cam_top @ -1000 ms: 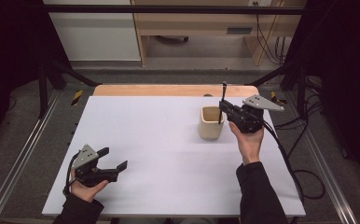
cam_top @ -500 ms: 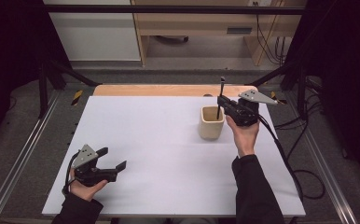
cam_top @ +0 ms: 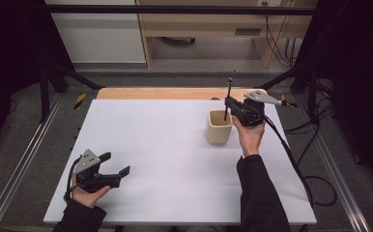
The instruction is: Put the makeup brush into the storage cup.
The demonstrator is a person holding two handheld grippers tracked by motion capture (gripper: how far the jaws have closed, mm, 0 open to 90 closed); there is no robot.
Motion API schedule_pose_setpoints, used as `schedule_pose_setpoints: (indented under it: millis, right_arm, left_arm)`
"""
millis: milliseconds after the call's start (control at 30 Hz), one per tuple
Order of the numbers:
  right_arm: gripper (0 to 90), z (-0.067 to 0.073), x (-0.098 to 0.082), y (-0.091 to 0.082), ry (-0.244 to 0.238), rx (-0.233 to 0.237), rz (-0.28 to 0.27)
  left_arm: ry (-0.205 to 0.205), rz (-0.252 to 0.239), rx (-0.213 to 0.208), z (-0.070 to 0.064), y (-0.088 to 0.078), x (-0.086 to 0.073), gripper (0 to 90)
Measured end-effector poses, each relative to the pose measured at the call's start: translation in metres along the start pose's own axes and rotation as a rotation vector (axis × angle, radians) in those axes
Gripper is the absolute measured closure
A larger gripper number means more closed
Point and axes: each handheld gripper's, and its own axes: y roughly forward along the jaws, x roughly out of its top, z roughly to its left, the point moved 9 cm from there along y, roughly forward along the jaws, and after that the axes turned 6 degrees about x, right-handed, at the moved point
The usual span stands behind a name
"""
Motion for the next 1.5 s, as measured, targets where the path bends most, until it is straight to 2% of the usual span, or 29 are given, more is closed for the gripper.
schedule_pose_setpoints:
  millis: [267, 800, 1267, 1500]
  right_arm:
    - [83.5, -0.006, -0.008, 0.007, 0.021, -0.011, 0.0]
    - [83.3, -0.011, -0.037, 0.016, 0.06, -0.011, 0.04]
    - [82.9, -0.016, -0.06, 0.019, 0.061, -0.02, 0.088]
    - [76.6, -0.014, -0.065, 0.016, 0.046, -0.02, 0.11]
  left_arm:
    - [-0.005, 0.001, 0.0, 0.0, 0.0, 0.0, 8.5]
    - [-0.003, 0.001, 0.001, 0.0, 0.001, 0.0, 8.6]
    - [-0.003, 0.003, 0.0, -0.001, 0.001, -0.001, 8.8]
    - [-0.004, 0.002, 0.0, -0.002, 0.001, -0.001, 8.9]
